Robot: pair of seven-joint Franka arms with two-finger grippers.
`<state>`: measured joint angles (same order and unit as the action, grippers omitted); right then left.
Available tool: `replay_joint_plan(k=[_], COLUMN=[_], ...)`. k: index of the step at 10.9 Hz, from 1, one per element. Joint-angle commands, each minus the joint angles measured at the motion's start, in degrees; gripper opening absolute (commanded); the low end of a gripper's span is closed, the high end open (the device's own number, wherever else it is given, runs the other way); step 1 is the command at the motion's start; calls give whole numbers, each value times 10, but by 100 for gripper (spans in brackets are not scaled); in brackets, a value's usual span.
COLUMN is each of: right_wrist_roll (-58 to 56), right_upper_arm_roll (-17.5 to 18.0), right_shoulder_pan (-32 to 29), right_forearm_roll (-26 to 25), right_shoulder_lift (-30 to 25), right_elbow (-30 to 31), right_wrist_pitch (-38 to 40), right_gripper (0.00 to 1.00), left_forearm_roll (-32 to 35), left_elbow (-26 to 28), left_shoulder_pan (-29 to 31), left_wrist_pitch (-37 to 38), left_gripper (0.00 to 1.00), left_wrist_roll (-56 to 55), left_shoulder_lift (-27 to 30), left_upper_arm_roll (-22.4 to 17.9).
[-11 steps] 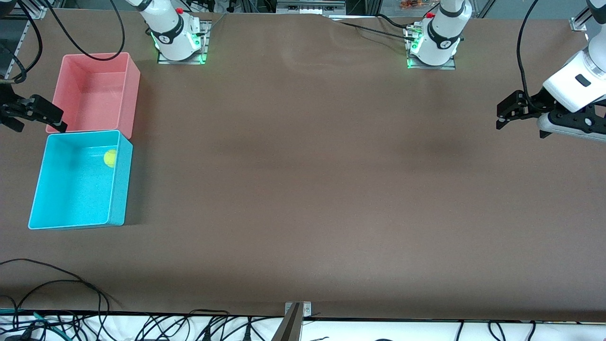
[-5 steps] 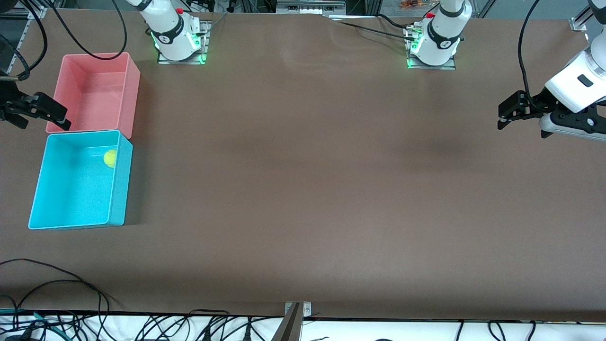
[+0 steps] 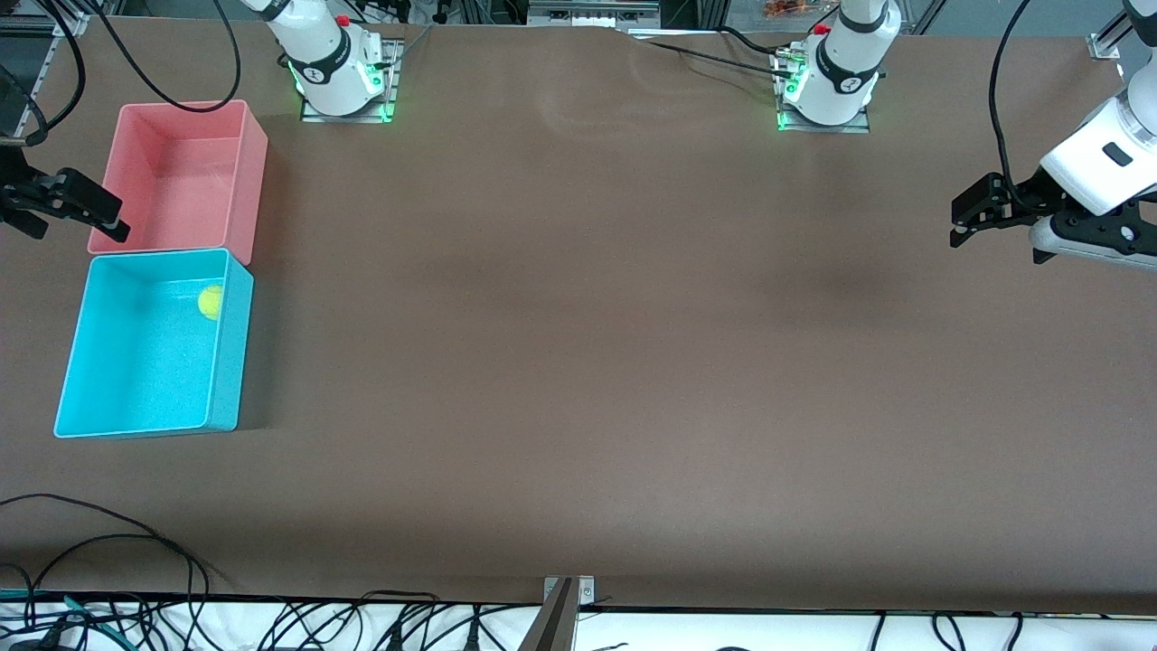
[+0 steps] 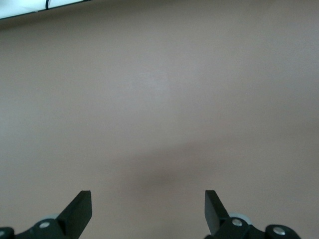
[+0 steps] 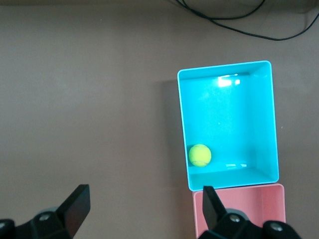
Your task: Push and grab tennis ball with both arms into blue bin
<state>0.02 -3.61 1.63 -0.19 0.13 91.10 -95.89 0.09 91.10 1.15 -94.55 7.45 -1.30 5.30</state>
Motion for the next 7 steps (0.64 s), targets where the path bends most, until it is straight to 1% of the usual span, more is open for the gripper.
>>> replay_joint_plan(k=[1, 7], right_wrist_roll=[8, 10], right_upper_arm_roll=[7, 8], right_shoulder_pan=[-8, -7], right_forearm_roll=[4, 3], right_shoulder_lift=[-10, -11], right_elbow=[8, 8], right_wrist_pitch=[7, 26], right_gripper=[100, 100], left_forearm_roll=[-4, -4], left_elbow=[-7, -7], left_shoulder_pan=[3, 3], left_wrist_pitch=[8, 13], left_gripper=[100, 100], left_wrist_roll=[3, 1], left_shoulder_lift=[-2, -2], left_upper_arm_roll=[1, 1])
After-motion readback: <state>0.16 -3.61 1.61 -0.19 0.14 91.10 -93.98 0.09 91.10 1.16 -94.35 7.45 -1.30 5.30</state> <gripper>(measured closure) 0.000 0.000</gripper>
